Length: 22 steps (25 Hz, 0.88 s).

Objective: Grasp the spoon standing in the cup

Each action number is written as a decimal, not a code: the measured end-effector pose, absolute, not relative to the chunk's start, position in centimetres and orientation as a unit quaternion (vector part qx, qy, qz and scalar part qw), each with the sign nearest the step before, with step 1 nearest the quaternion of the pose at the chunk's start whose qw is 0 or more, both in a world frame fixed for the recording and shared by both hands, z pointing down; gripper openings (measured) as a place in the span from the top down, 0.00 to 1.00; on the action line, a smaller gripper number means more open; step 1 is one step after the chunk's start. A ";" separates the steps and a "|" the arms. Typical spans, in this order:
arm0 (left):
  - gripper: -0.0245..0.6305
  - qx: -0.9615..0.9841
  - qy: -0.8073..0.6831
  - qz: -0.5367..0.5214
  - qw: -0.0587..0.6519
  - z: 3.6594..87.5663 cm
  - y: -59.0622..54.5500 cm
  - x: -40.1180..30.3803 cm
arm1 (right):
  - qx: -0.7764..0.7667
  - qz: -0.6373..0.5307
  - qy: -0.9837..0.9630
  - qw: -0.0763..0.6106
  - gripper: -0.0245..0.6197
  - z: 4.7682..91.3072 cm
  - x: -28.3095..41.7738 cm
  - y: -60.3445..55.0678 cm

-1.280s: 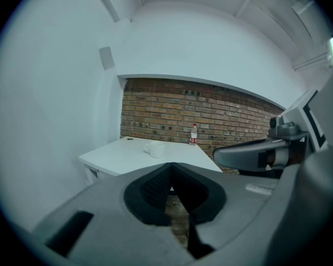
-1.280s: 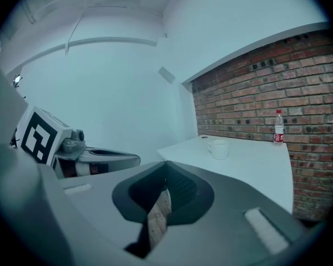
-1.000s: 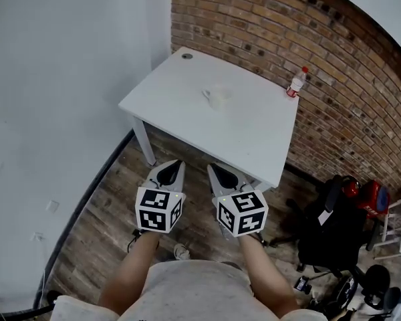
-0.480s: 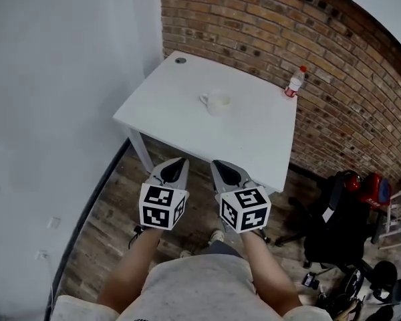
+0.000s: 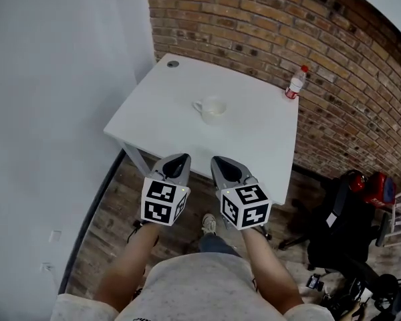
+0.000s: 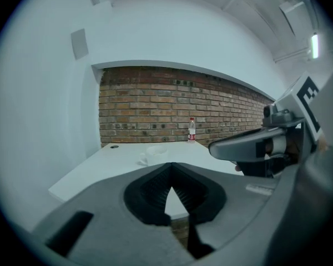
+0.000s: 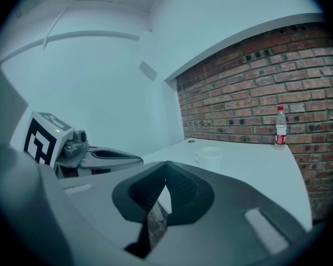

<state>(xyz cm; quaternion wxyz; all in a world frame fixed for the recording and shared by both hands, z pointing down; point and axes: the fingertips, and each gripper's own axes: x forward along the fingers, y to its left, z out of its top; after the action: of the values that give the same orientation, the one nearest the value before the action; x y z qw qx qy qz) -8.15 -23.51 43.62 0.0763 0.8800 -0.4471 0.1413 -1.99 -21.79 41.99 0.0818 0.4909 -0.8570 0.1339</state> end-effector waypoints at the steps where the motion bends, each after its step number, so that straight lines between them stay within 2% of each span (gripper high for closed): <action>1: 0.97 0.881 -0.444 0.146 0.072 43.7 -24.4 -7.8 | 0.491 0.135 -0.857 0.081 0.95 42.0 -1.7 -22.6; 11: 0.97 0.896 -0.410 0.168 0.032 43.9 -33.0 -3.7 | 0.474 0.148 -0.864 0.087 0.95 42.5 0.5 -30.1; 22: 0.91 0.901 -0.365 0.234 -0.035 46.0 -39.8 -0.7 | 0.467 0.156 -0.867 0.081 0.95 42.8 3.4 -36.0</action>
<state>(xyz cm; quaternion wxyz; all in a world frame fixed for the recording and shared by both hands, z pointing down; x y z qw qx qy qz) -0.73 -39.78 46.03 -0.0349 0.9006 -0.3645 0.2340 3.42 -36.00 42.82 0.0812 0.4670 -0.8665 0.1564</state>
